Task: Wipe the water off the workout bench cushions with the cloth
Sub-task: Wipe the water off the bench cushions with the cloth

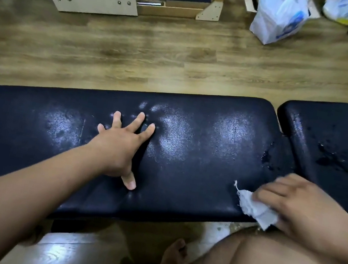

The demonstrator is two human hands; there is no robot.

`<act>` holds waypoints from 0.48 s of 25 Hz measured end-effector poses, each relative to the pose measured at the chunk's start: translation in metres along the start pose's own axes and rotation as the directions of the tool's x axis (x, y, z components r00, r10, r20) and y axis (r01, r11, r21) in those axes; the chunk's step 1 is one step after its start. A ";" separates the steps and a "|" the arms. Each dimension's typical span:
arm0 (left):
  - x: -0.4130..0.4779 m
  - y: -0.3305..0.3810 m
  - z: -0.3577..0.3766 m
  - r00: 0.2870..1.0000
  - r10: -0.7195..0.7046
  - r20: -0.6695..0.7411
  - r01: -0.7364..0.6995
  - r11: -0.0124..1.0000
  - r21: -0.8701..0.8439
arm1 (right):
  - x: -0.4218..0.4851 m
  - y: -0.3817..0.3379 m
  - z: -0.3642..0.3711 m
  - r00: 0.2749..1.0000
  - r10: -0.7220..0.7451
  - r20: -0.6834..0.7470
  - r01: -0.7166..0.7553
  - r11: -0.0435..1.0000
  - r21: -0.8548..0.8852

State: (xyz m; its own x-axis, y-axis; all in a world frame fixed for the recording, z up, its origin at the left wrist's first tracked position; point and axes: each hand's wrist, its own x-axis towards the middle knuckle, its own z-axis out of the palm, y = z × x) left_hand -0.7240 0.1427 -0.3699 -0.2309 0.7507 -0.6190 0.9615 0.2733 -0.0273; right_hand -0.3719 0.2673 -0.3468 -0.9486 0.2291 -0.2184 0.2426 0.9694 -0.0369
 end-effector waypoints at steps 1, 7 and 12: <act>0.000 0.000 0.001 1.000 0.001 -0.005 -0.001 1.000 0.000 | -0.004 0.008 -0.002 0.999 -0.034 -0.002 0.034 0.999 -0.028; 0.001 -0.002 0.000 1.000 0.012 0.000 -0.012 1.000 -0.011 | 0.115 0.133 -0.025 0.843 0.531 -0.085 -0.538 0.833 -0.126; 0.003 -0.006 0.003 1.000 0.016 -0.013 -0.016 0.999 -0.032 | 0.095 0.111 -0.026 0.891 0.453 -0.022 -0.453 0.891 -0.020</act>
State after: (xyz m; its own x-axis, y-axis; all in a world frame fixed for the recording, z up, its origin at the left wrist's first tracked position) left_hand -0.7296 0.1413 -0.3742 -0.2177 0.7626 -0.6091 0.9600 0.2800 0.0074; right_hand -0.4403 0.3988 -0.3467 -0.7401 0.6452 -0.1897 0.6422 0.7617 0.0855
